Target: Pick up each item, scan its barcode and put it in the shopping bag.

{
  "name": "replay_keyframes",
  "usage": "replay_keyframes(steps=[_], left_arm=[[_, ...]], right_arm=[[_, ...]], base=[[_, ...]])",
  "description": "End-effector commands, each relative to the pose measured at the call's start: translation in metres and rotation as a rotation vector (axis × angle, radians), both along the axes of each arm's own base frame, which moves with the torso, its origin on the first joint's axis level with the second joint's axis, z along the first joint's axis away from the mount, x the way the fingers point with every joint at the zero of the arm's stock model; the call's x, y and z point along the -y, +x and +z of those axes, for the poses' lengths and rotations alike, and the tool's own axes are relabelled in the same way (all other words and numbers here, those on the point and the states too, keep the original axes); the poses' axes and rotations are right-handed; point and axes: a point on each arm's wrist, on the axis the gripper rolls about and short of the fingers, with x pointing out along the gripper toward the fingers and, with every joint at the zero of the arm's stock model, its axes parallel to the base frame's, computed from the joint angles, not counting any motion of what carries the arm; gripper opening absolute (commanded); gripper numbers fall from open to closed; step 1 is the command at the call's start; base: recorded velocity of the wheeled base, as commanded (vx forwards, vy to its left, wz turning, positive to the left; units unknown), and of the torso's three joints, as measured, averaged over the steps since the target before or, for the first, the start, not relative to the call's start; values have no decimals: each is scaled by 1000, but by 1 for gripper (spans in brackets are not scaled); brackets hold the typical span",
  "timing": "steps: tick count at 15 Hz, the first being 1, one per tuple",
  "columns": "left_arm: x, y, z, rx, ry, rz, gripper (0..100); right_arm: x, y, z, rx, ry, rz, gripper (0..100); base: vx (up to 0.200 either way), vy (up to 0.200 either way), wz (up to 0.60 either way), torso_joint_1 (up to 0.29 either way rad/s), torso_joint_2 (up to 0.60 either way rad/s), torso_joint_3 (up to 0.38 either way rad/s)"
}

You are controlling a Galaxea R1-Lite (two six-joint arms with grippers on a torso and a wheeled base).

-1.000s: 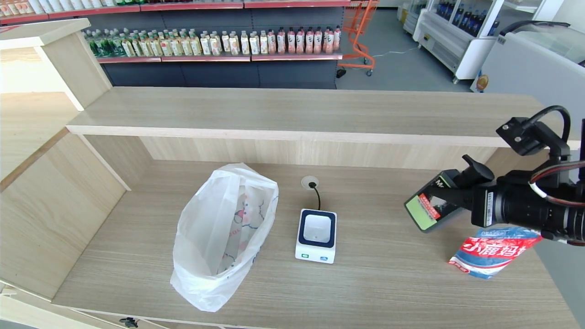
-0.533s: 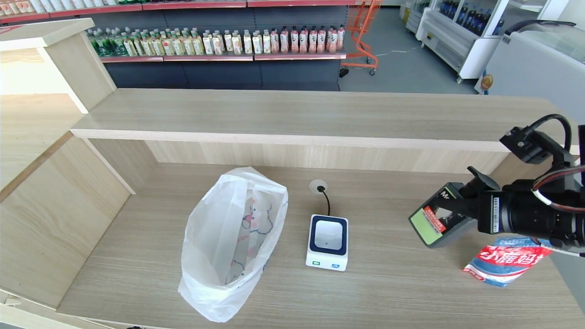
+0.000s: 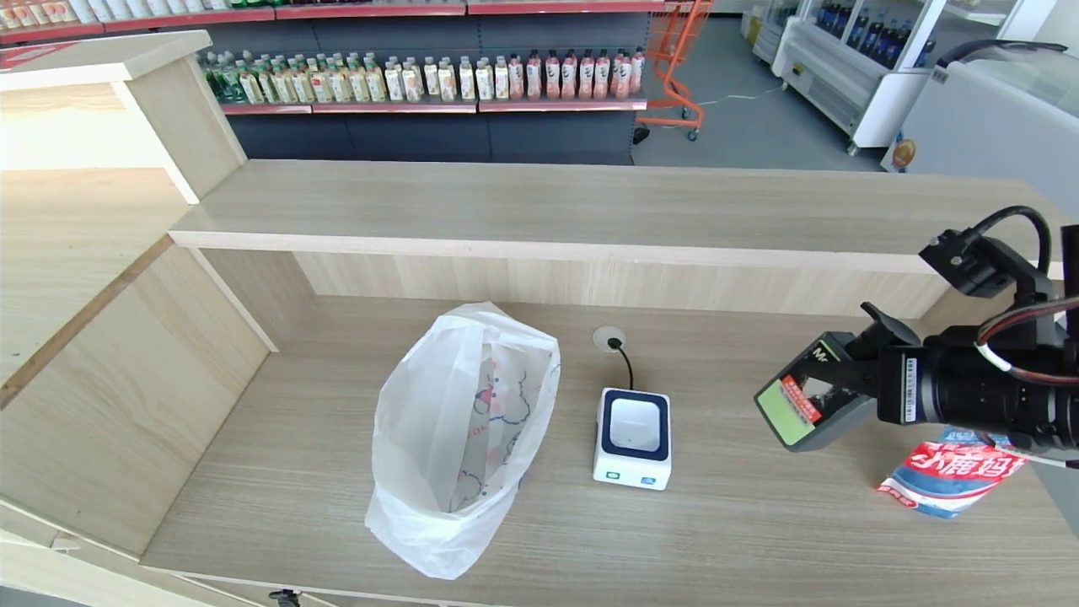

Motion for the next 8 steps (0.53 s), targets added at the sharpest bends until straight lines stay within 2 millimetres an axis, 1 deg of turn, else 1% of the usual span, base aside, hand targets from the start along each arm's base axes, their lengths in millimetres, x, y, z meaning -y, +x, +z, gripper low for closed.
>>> replay_keyframes(steps=[1, 6, 8], left_arm=[[0, 0, 0, 0, 0, 0, 100], [0, 0, 0, -2, -2, 0, 100], [0, 0, 0, -2, -5, 0, 100]], right_arm=[[-1, 4, -4, -18, -11, -9, 0], [-6, 17, -10, -42, -15, -5, 0], [-8, 20, -7, -41, 4, -6, 0]], base=[[0, 0, 0, 0, 0, 0], [0, 0, 0, 0, 0, 0], [0, 200, 0, 10, 7, 2]])
